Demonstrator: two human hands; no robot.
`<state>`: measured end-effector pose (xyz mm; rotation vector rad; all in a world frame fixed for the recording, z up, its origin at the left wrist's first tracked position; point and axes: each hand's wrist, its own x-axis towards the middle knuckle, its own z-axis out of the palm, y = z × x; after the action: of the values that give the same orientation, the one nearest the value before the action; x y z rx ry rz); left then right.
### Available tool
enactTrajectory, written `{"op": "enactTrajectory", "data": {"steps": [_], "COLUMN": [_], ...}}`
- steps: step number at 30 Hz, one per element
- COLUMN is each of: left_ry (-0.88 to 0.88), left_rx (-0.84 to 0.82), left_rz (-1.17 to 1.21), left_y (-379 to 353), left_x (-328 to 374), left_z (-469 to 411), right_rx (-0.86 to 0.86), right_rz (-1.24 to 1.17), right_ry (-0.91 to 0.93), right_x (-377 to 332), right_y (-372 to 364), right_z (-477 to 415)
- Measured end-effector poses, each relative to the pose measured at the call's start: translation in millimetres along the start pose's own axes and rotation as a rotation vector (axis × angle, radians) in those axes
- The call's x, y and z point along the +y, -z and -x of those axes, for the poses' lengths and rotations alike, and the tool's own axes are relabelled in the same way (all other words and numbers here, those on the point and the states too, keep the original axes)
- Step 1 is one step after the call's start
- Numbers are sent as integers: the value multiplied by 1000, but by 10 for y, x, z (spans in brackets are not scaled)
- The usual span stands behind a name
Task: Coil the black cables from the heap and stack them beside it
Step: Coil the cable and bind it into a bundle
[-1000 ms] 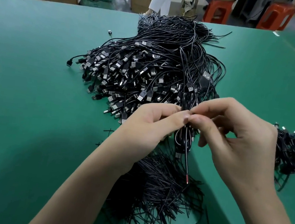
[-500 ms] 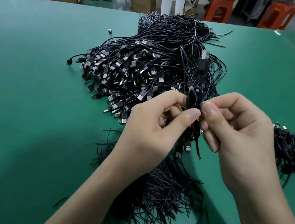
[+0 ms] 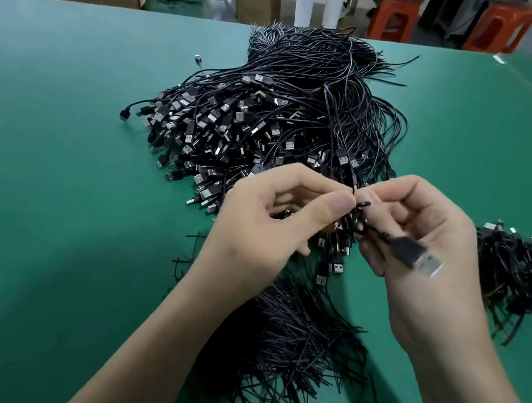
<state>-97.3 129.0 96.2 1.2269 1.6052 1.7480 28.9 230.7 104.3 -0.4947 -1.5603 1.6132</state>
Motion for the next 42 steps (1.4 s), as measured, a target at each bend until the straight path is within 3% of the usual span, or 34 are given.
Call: {"op": "enactTrajectory", "data": {"steps": [4,7,12,15,19,23,32,36,40,42], "left_ry": [161,179,60,37,240,386,206,104,-92,-90], "left_rx": [-74,-78,2,-37,-93,-267,-178,-87,-7,-11], "left_rz": [184,247,161,79,75,94,170,63,-190,-171], "left_y": [94,144,173,163,165,142,145,109,78,44], "left_x": [18,21,38,65,34,-29,-15,-37,-68,-62], "left_z": [-48,-59,-73,-59,-68,-75,-57,-54,-35,-14], "right_rx": [-31,-64,89,116,80,45,3,31,42,56], "right_rz": [260,384,255,213,220,239,100,-101,-270,-300], "right_ry": [141,226,132,116,135,163,72,-51,-207,-264], "right_x": [-22,-35,13,10,16,15,36,36,44,41], "right_y": [19,-29,-58,-38,-66,-85,-103,-125,-107,-87], "right_z": [20,58,73,64,58,62,67,81,53,40]}}
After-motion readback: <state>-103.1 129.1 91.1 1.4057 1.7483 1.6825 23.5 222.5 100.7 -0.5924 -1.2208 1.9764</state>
